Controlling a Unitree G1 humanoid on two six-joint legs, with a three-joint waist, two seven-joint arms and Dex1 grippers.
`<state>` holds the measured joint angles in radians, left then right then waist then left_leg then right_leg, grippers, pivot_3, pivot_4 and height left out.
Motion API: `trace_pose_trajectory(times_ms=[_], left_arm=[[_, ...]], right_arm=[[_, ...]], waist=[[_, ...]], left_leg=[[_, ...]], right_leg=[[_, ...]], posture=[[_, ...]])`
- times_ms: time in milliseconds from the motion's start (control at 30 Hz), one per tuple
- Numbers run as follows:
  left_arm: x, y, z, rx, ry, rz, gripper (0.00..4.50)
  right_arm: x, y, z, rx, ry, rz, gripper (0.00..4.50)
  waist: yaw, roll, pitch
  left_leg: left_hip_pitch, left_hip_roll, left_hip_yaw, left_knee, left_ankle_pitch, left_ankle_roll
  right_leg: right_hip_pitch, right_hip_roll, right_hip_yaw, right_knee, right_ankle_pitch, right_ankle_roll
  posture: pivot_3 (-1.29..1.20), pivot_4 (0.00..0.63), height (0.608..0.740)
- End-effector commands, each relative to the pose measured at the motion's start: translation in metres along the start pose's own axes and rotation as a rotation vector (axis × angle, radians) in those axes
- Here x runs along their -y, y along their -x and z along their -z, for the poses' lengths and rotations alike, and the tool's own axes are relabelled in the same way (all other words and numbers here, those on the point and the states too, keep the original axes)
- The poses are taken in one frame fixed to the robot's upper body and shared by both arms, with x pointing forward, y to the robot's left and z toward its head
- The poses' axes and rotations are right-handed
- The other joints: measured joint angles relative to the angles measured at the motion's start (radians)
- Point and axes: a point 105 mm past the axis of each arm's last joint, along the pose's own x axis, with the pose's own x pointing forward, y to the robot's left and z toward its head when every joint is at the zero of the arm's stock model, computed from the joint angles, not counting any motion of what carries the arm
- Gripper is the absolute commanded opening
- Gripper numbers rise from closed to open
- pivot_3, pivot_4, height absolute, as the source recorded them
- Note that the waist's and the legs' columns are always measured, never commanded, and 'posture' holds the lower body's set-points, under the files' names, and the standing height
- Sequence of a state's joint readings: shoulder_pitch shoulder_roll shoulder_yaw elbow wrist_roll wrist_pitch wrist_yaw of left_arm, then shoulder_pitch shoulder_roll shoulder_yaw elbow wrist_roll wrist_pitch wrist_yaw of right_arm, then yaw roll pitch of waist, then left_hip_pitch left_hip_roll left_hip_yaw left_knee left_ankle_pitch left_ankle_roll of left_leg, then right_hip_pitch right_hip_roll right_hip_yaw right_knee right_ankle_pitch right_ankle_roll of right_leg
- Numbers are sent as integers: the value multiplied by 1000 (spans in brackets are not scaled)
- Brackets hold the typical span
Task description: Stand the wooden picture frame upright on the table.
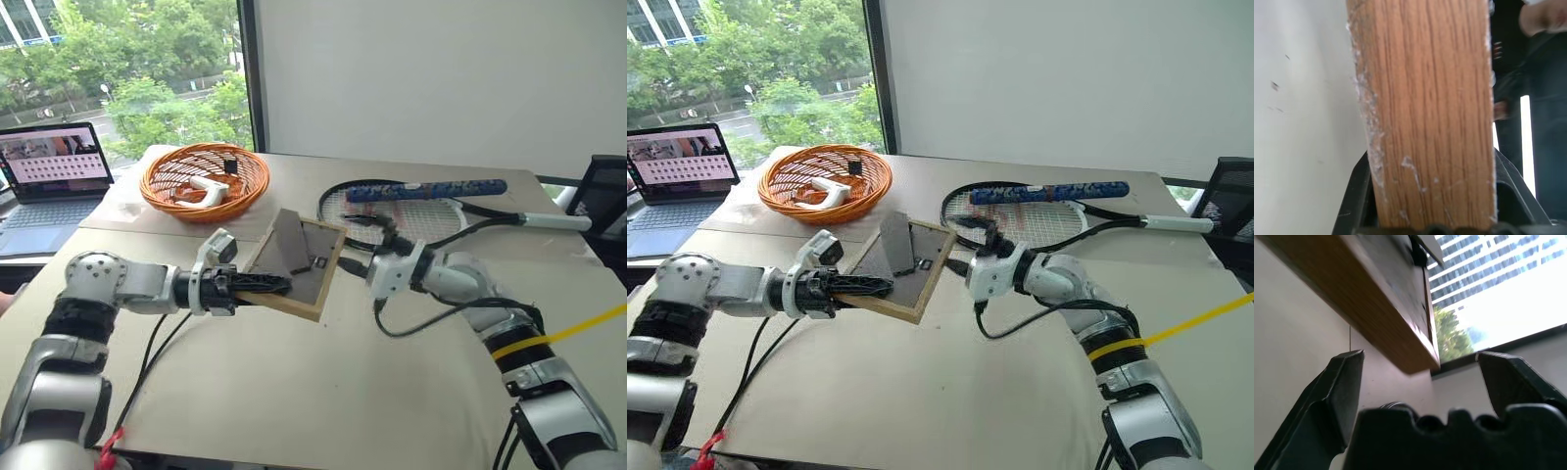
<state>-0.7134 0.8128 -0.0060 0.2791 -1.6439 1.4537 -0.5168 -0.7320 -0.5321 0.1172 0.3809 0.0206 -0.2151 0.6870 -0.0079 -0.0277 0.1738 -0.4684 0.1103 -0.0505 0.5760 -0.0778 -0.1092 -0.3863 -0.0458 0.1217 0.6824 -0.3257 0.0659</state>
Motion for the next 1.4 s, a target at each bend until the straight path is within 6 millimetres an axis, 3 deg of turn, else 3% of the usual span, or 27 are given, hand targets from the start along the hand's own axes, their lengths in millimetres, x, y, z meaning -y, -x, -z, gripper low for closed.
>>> trace_pose_trajectory(times_ms=[33,200,367,533,700,867,1033,1300,1400], left_arm=[[23,-1,-8,78,-212,67,1249],[24,-7,-6,88,-259,99,1249],[25,-15,-2,69,-273,120,1249],[25,-17,1,56,-274,130,1249],[22,-13,0,66,-268,102,1249],[17,-5,3,74,-255,69,1249],[19,-17,7,62,-260,88,1249],[25,-21,7,57,-264,121,1249],[19,-18,5,70,-247,108,1249]], right_arm=[[23,22,-19,52,-642,-113,4257],[-10,34,-78,55,-964,-503,4257],[-29,28,-114,111,-1009,-641,4257],[-43,15,-117,97,-988,-661,4257],[-15,20,-119,112,-953,-607,4257],[-6,31,-120,87,-914,-619,4257],[-24,26,-133,99,-889,-693,4257],[-59,1,-111,-10,-852,-683,4257],[-65,2,-128,75,-816,-745,4257]], waist=[[13,1,1],[8,7,4],[-5,6,4],[-6,6,4],[-6,6,4],[-6,6,4],[-12,6,4],[-10,6,4],[-9,6,4]], left_leg=[[0,0,0,0,1,0],[2,0,-1,-3,-1,7],[1,0,-1,-3,-2,9],[0,0,-1,-3,-2,9],[-1,0,-1,-2,-2,9],[-1,0,-1,-3,-3,10],[-1,0,-1,-3,-3,10],[-1,0,-2,-2,-3,10],[-1,0,-2,-2,-3,10]], right_leg=[[0,0,-1,0,0,0],[-2,1,0,2,0,-1],[-2,1,0,2,0,-1],[-3,1,0,1,0,-1],[-4,1,-1,1,0,-1],[-4,1,-1,0,0,-1],[-4,1,-1,1,0,-1],[-4,1,-1,1,0,-1],[-4,1,-1,1,0,-1]], posture=[[0,150,705],[0,150,705],[0,150,705],[0,150,705],[0,150,705],[0,150,705],[0,150,705],[0,150,705],[0,150,705]])
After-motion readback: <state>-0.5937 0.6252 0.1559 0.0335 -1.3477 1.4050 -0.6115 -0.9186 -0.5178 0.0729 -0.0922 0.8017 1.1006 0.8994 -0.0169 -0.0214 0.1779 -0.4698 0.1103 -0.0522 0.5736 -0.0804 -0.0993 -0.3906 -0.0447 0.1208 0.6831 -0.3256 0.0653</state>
